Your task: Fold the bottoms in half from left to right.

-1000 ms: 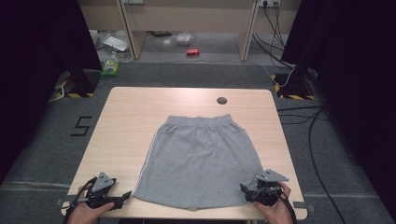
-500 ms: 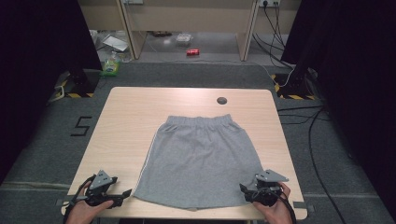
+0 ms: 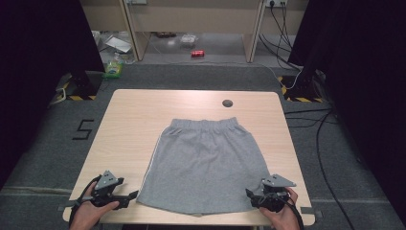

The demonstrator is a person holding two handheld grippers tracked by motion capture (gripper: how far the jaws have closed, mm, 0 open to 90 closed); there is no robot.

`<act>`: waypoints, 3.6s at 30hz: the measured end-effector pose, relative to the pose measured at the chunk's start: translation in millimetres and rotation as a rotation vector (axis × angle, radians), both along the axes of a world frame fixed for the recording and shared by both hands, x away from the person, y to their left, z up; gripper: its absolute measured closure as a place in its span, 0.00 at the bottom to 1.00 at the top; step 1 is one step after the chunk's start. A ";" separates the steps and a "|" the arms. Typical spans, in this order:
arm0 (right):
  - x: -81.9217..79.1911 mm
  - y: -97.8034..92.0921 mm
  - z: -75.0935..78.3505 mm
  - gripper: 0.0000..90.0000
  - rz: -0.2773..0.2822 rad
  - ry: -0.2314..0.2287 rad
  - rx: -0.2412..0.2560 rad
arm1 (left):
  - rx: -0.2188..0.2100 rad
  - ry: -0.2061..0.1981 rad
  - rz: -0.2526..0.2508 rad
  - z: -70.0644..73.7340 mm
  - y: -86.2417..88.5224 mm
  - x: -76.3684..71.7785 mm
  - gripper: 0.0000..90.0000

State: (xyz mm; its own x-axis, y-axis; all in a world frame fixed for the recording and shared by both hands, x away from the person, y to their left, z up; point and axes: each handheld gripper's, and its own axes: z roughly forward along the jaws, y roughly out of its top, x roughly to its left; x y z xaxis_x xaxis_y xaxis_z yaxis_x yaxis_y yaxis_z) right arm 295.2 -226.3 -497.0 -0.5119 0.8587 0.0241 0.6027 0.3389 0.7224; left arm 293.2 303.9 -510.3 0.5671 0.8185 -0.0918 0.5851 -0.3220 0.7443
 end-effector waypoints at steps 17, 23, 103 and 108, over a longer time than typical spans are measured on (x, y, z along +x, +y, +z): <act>-0.6 1.3 0.3 0.28 0.002 -0.006 0.000 | -0.032 0.003 -0.001 8.1 -7.6 23.3 0.21; -0.7 1.7 0.2 0.28 0.003 -0.004 0.002 | -0.024 0.010 -0.006 8.5 -12.2 31.9 0.21; -0.5 6.9 -0.1 0.29 0.022 -0.002 0.005 | -0.046 0.042 0.038 38.9 -74.7 176.9 0.23; -0.6 8.1 -0.1 0.29 0.028 0.002 0.006 | -0.045 0.045 0.055 37.2 -79.4 190.4 0.24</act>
